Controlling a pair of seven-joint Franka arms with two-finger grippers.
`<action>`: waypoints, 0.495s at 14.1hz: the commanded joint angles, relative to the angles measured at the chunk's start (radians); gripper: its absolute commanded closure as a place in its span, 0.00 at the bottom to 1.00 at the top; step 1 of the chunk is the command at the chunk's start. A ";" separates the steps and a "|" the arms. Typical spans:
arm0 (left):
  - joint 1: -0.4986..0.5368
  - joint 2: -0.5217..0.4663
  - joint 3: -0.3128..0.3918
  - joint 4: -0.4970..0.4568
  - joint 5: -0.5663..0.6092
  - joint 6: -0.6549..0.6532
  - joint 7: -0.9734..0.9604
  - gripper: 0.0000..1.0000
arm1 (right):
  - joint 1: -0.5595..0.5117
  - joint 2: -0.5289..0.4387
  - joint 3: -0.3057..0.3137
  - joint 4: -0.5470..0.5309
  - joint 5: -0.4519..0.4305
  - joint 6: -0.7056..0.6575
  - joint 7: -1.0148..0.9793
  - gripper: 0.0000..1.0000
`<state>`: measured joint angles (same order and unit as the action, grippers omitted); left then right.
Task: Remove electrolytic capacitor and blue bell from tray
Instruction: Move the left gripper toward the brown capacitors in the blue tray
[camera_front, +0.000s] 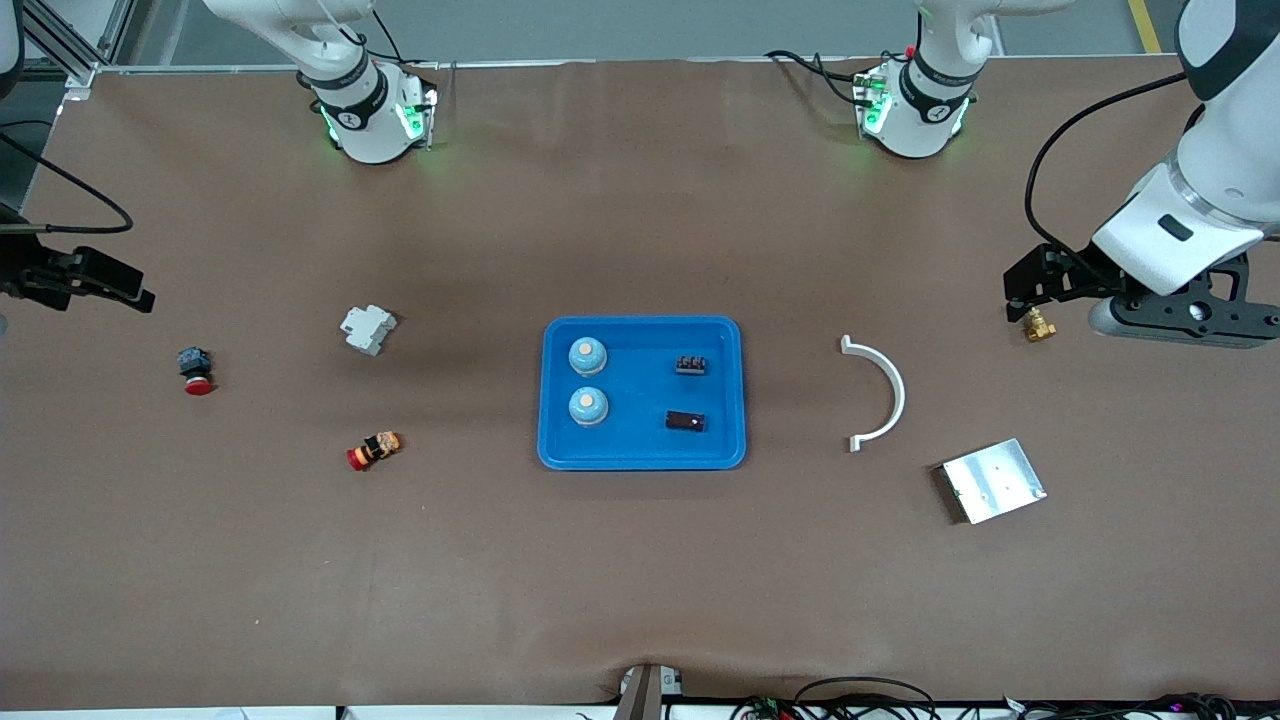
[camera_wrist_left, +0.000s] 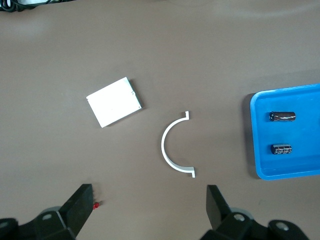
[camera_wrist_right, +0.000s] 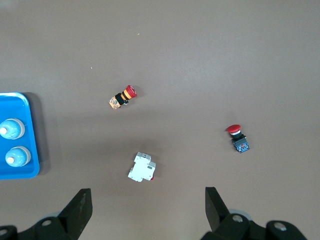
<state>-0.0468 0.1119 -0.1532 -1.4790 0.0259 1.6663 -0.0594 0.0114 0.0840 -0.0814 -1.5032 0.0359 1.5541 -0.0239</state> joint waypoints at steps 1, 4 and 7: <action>0.001 -0.003 -0.003 -0.004 0.019 0.010 -0.010 0.00 | -0.007 -0.015 0.025 0.012 -0.062 -0.014 -0.013 0.00; -0.001 -0.003 -0.003 -0.006 0.019 0.012 -0.008 0.00 | 0.029 -0.010 0.023 0.044 -0.100 -0.066 -0.011 0.00; 0.001 0.015 -0.003 -0.011 0.020 0.012 -0.013 0.00 | 0.024 -0.010 0.023 0.044 -0.087 -0.077 -0.011 0.00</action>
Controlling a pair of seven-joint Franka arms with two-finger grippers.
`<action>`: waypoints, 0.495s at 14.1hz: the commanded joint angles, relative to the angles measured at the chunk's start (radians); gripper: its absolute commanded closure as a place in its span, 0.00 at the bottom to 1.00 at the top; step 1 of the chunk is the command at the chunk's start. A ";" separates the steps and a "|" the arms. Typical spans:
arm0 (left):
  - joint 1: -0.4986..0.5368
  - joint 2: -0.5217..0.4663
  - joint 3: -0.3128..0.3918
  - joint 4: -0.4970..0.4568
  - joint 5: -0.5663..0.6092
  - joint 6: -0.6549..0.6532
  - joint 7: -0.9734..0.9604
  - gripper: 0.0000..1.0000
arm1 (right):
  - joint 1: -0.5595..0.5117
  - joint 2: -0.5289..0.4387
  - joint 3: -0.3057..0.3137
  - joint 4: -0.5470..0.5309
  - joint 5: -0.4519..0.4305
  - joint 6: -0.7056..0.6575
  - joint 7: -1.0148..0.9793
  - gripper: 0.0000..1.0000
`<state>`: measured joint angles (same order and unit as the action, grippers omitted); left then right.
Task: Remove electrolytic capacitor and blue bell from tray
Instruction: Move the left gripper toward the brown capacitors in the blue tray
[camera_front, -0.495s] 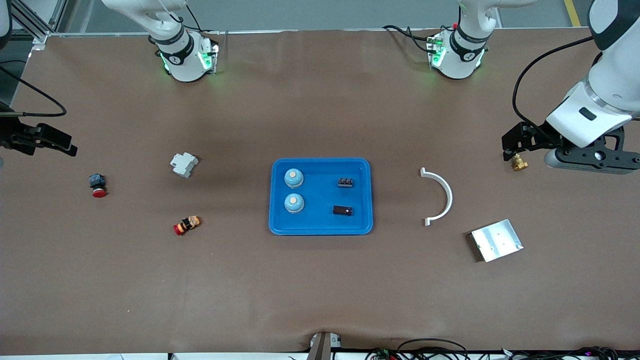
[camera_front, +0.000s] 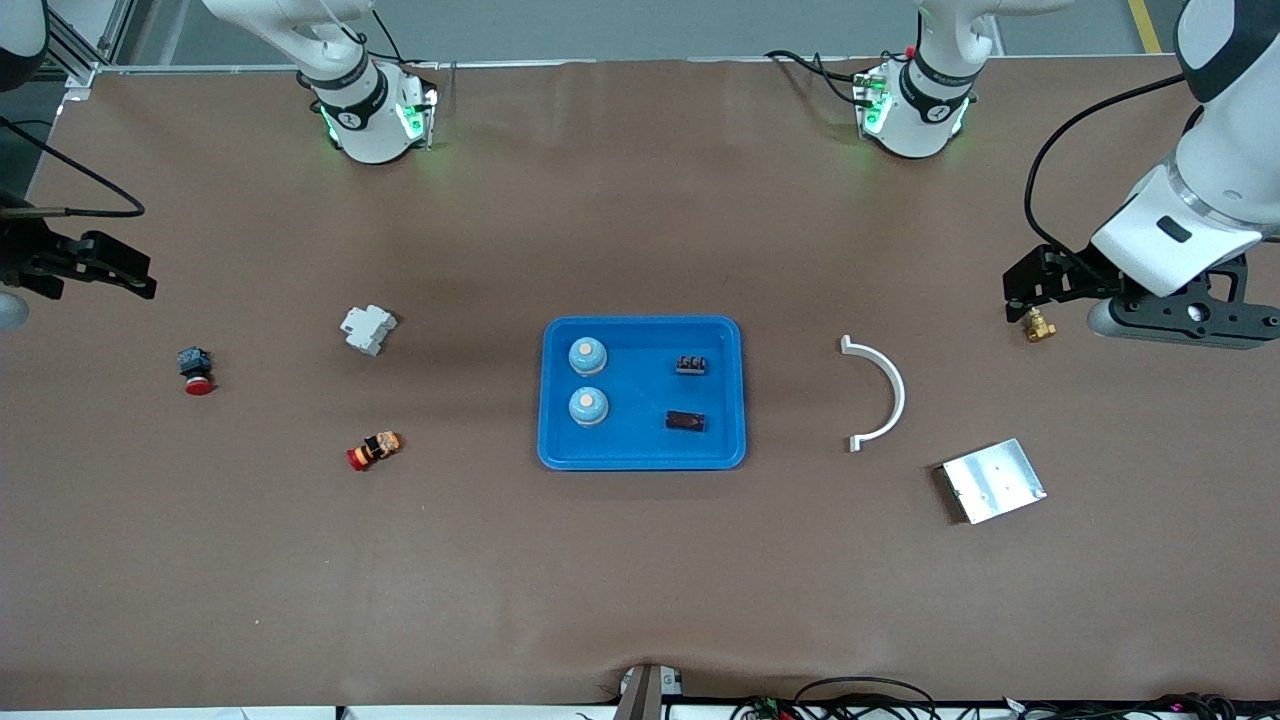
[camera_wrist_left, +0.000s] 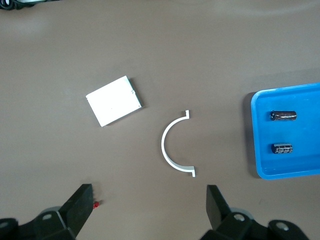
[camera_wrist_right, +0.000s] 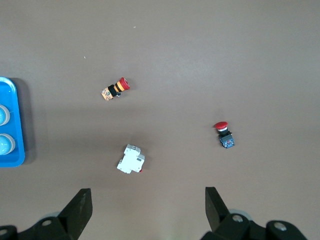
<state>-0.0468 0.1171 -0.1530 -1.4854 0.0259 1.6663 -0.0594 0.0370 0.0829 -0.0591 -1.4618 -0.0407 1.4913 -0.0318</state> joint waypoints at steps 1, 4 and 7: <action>0.001 0.010 -0.003 -0.006 0.020 0.010 -0.014 0.00 | -0.003 -0.009 0.001 0.003 -0.007 -0.010 -0.005 0.00; 0.004 0.009 -0.005 -0.003 0.008 0.003 -0.061 0.00 | -0.014 -0.008 -0.001 0.003 0.015 -0.008 -0.005 0.00; -0.022 0.018 -0.010 -0.012 0.012 0.004 -0.094 0.00 | -0.020 -0.008 -0.001 0.000 0.016 -0.011 -0.005 0.00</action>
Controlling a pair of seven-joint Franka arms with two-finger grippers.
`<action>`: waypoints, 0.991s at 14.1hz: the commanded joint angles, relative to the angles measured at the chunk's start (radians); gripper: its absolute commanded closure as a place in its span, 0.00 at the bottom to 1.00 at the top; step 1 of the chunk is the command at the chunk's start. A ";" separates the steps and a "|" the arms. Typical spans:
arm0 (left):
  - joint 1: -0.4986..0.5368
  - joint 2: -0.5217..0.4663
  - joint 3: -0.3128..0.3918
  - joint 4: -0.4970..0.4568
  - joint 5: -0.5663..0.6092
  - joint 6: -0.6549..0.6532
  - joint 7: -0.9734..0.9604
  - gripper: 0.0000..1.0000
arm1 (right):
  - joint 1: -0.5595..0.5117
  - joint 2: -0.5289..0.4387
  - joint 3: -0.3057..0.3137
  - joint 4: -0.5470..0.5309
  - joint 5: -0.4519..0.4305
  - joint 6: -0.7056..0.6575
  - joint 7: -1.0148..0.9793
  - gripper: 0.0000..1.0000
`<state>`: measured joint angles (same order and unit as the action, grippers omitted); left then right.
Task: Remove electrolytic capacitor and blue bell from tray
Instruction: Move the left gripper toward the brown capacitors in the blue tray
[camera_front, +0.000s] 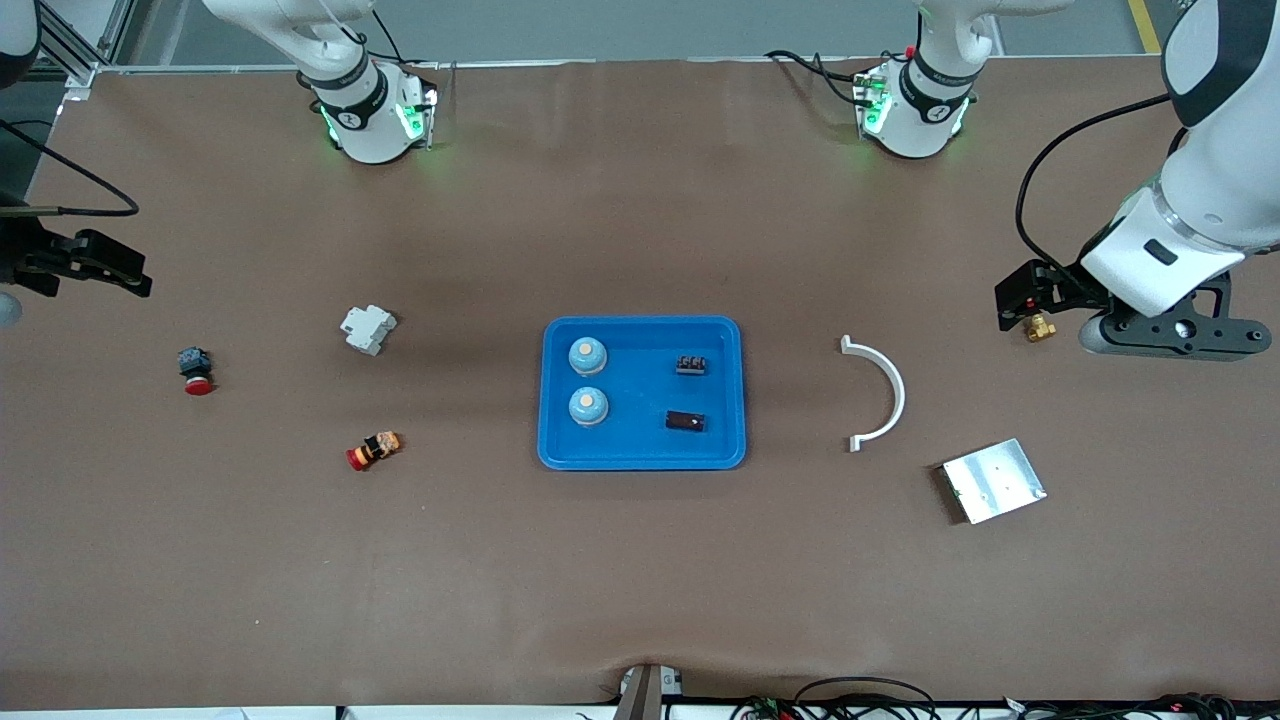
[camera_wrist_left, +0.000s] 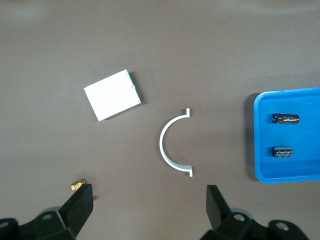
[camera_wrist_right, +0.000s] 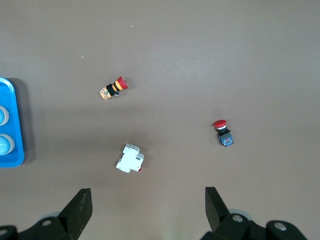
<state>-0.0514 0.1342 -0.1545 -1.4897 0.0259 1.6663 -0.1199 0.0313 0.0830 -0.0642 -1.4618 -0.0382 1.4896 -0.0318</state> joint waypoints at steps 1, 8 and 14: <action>-0.037 0.005 -0.011 -0.012 0.017 0.004 -0.081 0.00 | -0.016 -0.008 0.004 0.000 0.014 -0.009 -0.005 0.00; -0.137 0.076 -0.017 -0.014 0.008 0.010 -0.489 0.00 | -0.014 -0.008 0.004 -0.003 0.015 -0.014 -0.005 0.00; -0.228 0.162 -0.019 -0.017 0.005 0.036 -1.220 0.00 | -0.013 -0.008 0.004 -0.006 0.015 -0.015 -0.005 0.00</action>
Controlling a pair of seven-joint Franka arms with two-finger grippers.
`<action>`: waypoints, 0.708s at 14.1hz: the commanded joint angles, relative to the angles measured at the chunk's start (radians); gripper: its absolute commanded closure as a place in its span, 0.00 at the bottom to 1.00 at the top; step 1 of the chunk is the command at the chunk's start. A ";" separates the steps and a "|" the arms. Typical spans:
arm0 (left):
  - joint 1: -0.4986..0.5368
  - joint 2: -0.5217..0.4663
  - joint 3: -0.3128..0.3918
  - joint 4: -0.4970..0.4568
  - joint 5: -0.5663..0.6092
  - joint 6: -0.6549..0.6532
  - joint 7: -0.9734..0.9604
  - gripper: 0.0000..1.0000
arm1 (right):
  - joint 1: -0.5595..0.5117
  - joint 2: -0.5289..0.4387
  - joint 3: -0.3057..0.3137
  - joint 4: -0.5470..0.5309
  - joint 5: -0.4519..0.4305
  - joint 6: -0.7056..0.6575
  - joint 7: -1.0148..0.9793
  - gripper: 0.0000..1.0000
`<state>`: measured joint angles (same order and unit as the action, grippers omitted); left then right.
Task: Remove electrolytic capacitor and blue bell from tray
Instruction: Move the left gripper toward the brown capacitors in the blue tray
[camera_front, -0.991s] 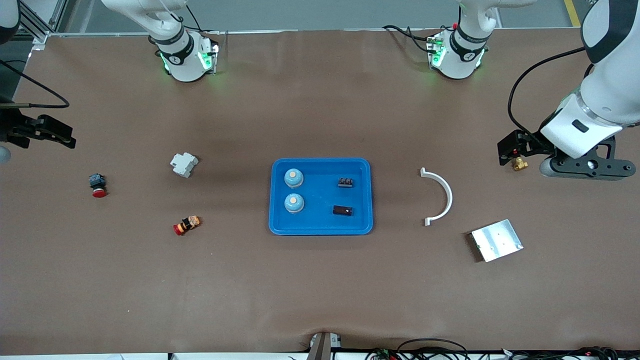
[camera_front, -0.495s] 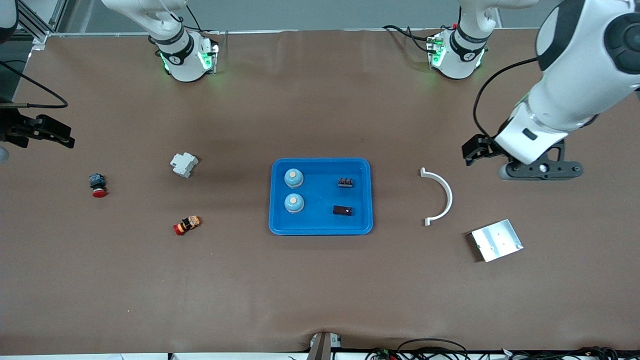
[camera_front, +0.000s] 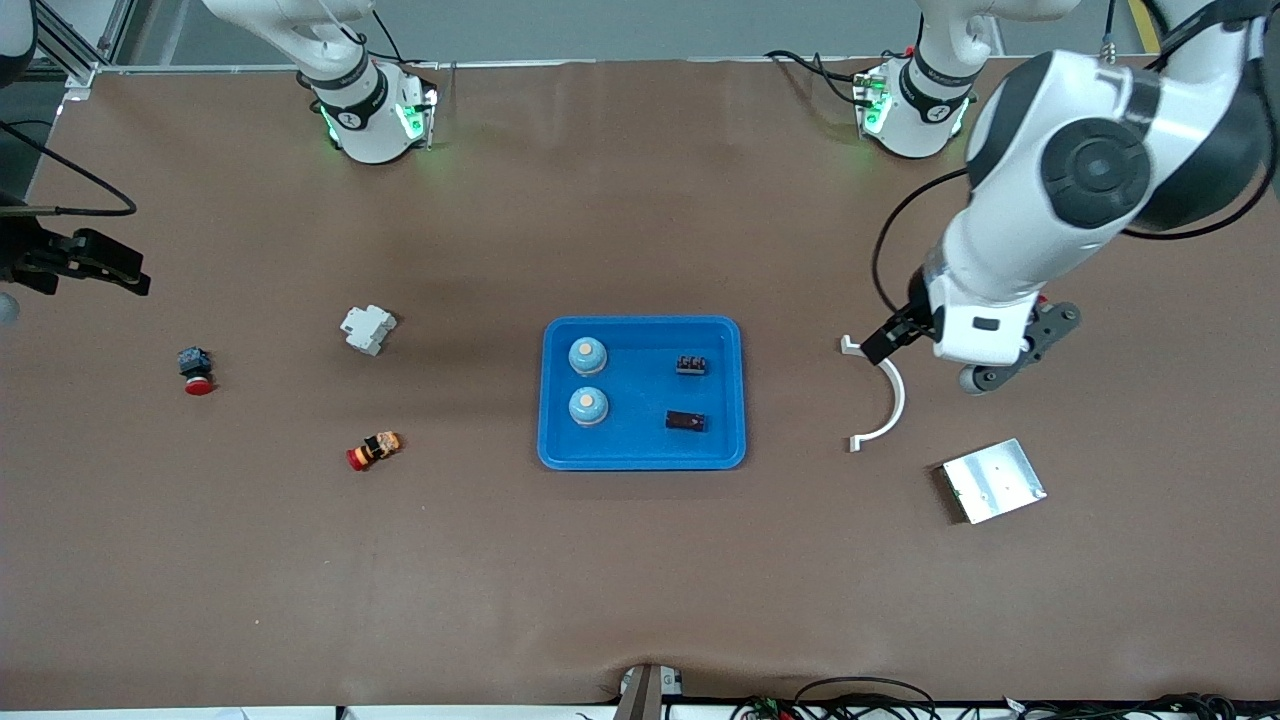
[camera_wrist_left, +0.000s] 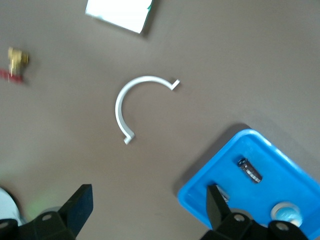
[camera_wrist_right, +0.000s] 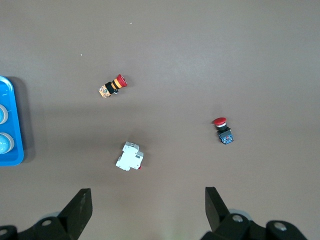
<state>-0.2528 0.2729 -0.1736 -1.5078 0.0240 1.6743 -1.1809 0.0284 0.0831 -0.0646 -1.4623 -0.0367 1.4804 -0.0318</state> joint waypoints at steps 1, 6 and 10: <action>-0.042 0.034 0.000 -0.002 0.001 0.059 -0.211 0.00 | -0.010 -0.008 0.006 -0.006 0.014 -0.003 -0.003 0.00; -0.114 0.121 0.003 0.000 0.016 0.151 -0.488 0.00 | -0.011 -0.008 0.005 -0.009 0.040 -0.009 0.000 0.00; -0.151 0.210 0.003 -0.002 0.071 0.267 -0.702 0.00 | -0.022 -0.008 0.005 -0.013 0.046 -0.006 -0.002 0.00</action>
<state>-0.3849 0.4474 -0.1761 -1.5149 0.0624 1.8961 -1.7926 0.0201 0.0844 -0.0656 -1.4658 -0.0140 1.4754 -0.0317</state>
